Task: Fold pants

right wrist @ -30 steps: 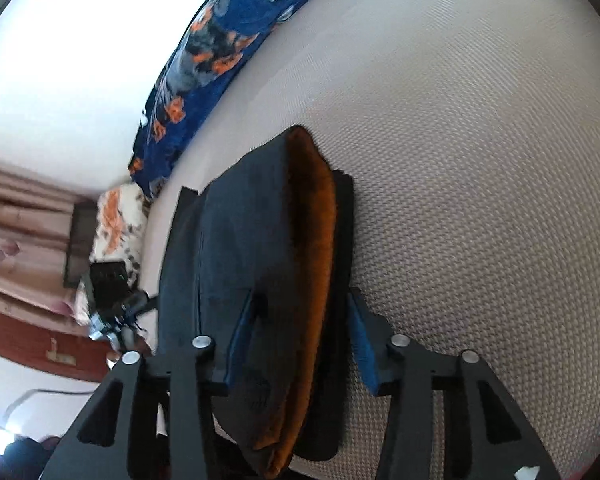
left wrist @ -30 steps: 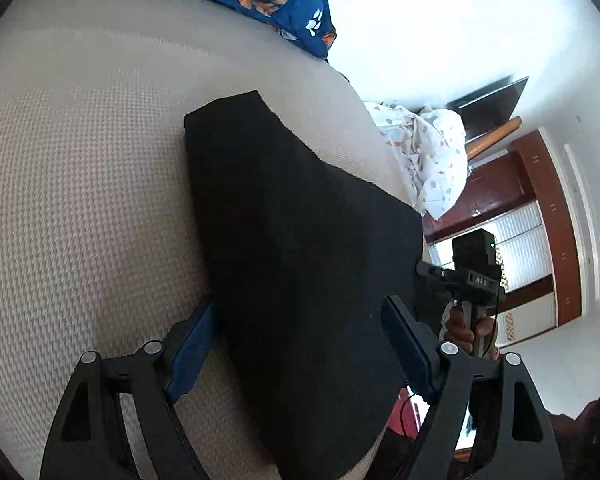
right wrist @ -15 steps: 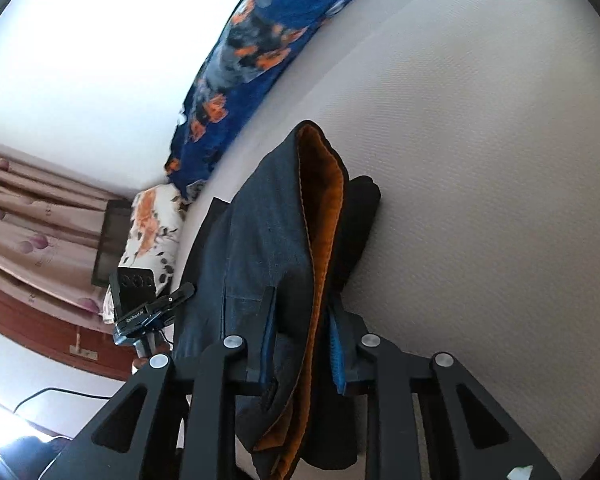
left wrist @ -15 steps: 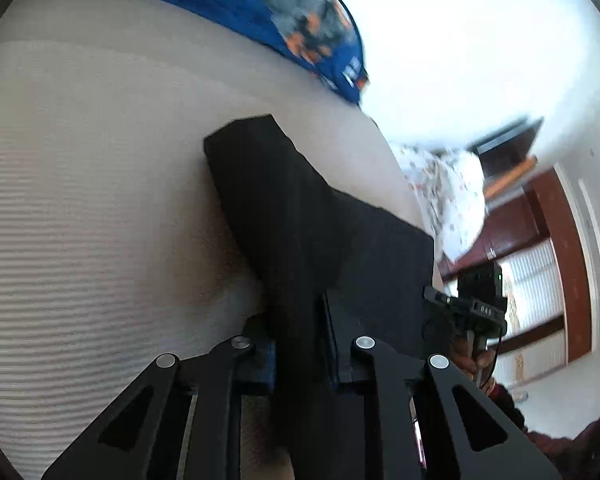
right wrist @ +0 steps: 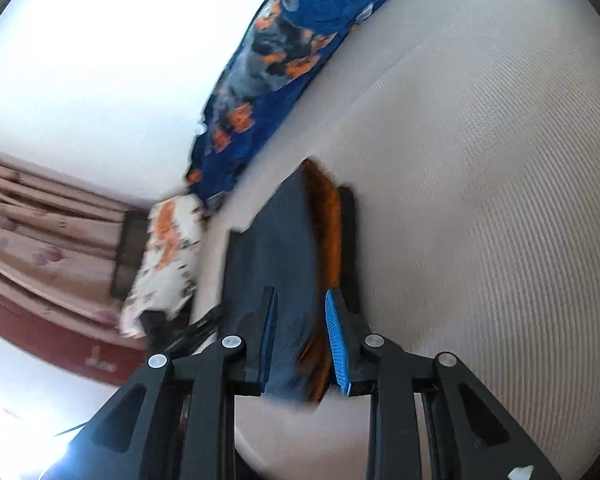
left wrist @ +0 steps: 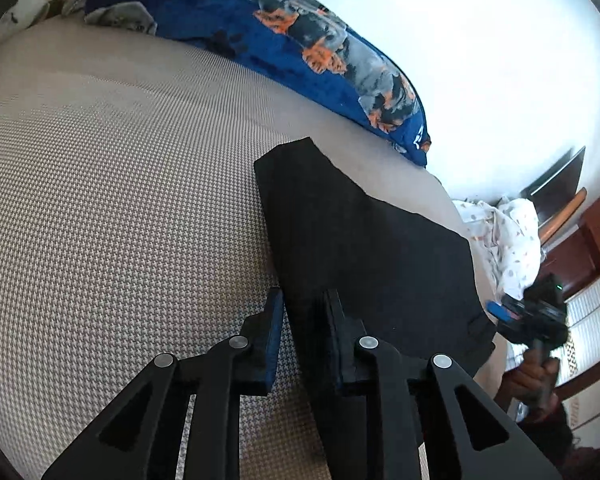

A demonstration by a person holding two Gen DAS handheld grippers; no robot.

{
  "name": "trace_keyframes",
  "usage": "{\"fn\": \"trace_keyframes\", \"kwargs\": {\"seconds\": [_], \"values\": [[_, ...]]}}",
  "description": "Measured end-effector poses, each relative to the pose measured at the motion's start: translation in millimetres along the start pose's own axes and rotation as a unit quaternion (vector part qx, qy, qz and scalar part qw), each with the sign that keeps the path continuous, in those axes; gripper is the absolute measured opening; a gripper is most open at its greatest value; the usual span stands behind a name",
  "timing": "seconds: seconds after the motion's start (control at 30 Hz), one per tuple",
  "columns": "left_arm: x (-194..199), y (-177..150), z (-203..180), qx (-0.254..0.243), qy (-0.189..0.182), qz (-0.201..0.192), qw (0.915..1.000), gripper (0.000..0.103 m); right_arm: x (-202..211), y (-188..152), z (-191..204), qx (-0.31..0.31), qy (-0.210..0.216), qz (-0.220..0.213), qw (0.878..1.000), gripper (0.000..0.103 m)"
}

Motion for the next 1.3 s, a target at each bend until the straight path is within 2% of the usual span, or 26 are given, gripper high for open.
{"fn": "trace_keyframes", "kwargs": {"seconds": [0.13, 0.2, 0.27, 0.3, 0.4, 0.43, 0.57, 0.6, 0.7, 0.77, 0.83, 0.9, 0.97, 1.07, 1.17, 1.23, 1.3], "values": [[-5.5, -11.3, 0.6, 0.011, -0.013, -0.007, 0.9998, 0.043, -3.2, -20.1, 8.3, 0.013, -0.042, 0.036, 0.998, 0.026], [-5.4, -12.1, -2.2, 0.008, -0.010, -0.014, 0.9998, 0.043, -13.7, -23.4, 8.6, 0.016, -0.053, 0.048, 0.997, 0.026], [-6.3, -10.9, -7.9, -0.006, 0.002, -0.013, 0.9999, 0.052, -22.9, -23.3, 8.1, 0.019, -0.059, 0.052, 0.997, 0.026], [-6.0, -11.4, -9.8, -0.012, 0.002, -0.014, 0.9998, 0.054, -26.2, -23.0, 6.0, 0.019, -0.067, 0.055, 0.996, 0.026], [-6.3, -12.9, -11.7, -0.020, 0.005, -0.015, 0.9997, 0.054, -29.6, -21.5, 5.2, 0.027, -0.080, 0.048, 0.995, 0.024], [-6.9, -12.4, -11.8, -0.020, 0.003, -0.016, 0.9997, 0.055, -28.9, -21.4, 7.5, 0.041, -0.091, 0.044, 0.994, 0.017], [-9.2, -10.4, -11.2, -0.015, -0.005, -0.020, 0.9997, 0.056, -28.2, -21.6, 23.2, 0.086, -0.121, 0.035, 0.988, 0.014], [-9.1, -11.1, -10.6, -0.016, -0.004, -0.021, 0.9997, 0.056, -27.8, -21.4, 27.2, 0.092, -0.121, 0.033, 0.988, 0.014], [-6.5, -12.5, -8.1, -0.014, -0.002, -0.024, 0.9996, 0.057, -20.6, -28.0, 42.6, 0.074, -0.080, 0.035, 0.993, 0.014], [-5.3, -11.8, -4.5, -0.007, -0.007, -0.026, 0.9996, 0.060, -15.4, -33.8, 50.0, 0.083, -0.084, 0.036, 0.992, 0.013], [-4.4, -10.6, -1.0, 0.002, -0.014, -0.030, 0.9995, 0.061, -15.2, -44.4, 44.0, 0.073, -0.089, 0.051, 0.992, 0.013], [-4.6, -9.7, 0.3, 0.006, -0.017, -0.032, 0.9993, 0.061, -20.5, -52.7, 25.4, 0.062, -0.111, 0.065, 0.990, 0.010], [-5.5, -9.9, -0.8, 0.002, -0.013, -0.032, 0.9994, 0.061, -27.7, -55.2, -0.2, 0.031, -0.114, 0.077, 0.990, 0.009], [-6.0, -11.6, -3.9, -0.007, -0.001, -0.031, 0.9995, 0.062, -33.4, -57.8, -16.2, 0.013, -0.103, 0.083, 0.991, 0.009], [-7.9, -12.5, -7.6, -0.017, 0.010, -0.031, 0.9993, 0.065, -28.7, -57.0, -8.2, 0.033, -0.112, 0.083, 0.990, 0.010], [-9.3, -12.3, -10.8, -0.025, 0.017, -0.031, 0.9991, 0.067, -23.8, -53.2, 2.1, 0.043, -0.112, 0.074, 0.990, 0.016], [-10.1, -12.9, -13.6, -0.033, 0.026, -0.031, 0.9987, 0.068, -17.4, -48.5, 7.1, 0.054, -0.134, 0.064, 0.987, 0.018]]}}
Point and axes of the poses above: each gripper's, at about its wrist camera, not at the fingertips, and x roughly against the way its jaws point, z to its left, y to its top, the point moved 8 cm from there along -x, roughly the way its jaws point, and after that the axes turned 8 degrees about z, right-handed, at the moved point
